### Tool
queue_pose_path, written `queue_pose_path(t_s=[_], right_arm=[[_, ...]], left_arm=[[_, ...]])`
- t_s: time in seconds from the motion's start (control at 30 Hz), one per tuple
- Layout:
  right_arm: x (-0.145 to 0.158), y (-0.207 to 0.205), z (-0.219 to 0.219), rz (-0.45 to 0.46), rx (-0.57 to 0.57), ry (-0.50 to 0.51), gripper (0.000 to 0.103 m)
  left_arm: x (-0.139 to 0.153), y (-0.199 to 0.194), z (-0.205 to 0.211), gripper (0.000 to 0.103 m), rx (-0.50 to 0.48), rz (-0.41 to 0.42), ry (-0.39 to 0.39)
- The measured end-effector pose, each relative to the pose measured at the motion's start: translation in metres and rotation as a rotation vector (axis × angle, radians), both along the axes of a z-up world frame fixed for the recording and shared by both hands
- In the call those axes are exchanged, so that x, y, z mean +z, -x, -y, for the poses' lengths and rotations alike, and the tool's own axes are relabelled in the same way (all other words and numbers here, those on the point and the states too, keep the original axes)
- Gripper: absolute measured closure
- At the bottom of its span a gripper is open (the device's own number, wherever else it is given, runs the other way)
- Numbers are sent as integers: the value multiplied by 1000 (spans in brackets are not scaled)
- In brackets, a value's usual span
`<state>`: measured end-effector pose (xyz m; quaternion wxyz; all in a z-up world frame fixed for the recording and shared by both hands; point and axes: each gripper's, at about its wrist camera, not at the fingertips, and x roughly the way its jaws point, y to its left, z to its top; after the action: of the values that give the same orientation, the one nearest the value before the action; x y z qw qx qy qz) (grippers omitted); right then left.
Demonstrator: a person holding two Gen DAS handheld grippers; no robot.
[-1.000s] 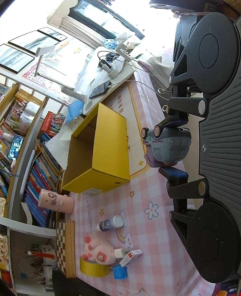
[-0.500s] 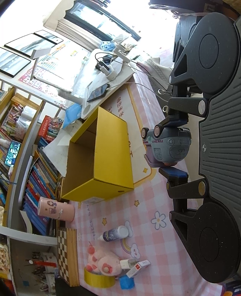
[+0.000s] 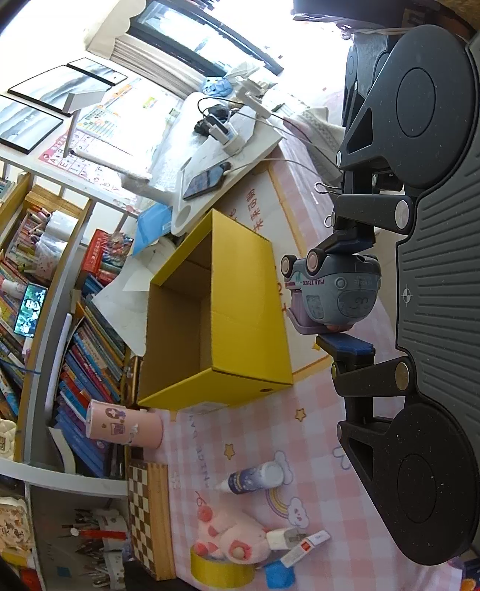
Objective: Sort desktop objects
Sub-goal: 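Lift the binder clip and toy car and carry both over the yellow cardboard box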
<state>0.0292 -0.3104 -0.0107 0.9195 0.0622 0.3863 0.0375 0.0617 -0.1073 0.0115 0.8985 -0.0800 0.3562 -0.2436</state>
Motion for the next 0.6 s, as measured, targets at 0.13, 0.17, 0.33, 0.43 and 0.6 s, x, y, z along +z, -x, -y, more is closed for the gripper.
queue_pose_path(t_s=[0.13,0.17,0.33,0.43,0.6], right_arm=[[2,-12,6,5,10,0,66],[3,-16,7,11,11,1,66],[15,-36,21,66,15,11,66],[23,-52,30,100,23,23,66],[37,-79,45,159,44,40,66]], left_arm=[[3,-11,6,60,7,12,-1],[4,-14,8,60,9,18,-1],[13,-33,20,60,20,59,8],[18,-42,27,60,27,87,13],[26,-63,41,60,56,123,17]])
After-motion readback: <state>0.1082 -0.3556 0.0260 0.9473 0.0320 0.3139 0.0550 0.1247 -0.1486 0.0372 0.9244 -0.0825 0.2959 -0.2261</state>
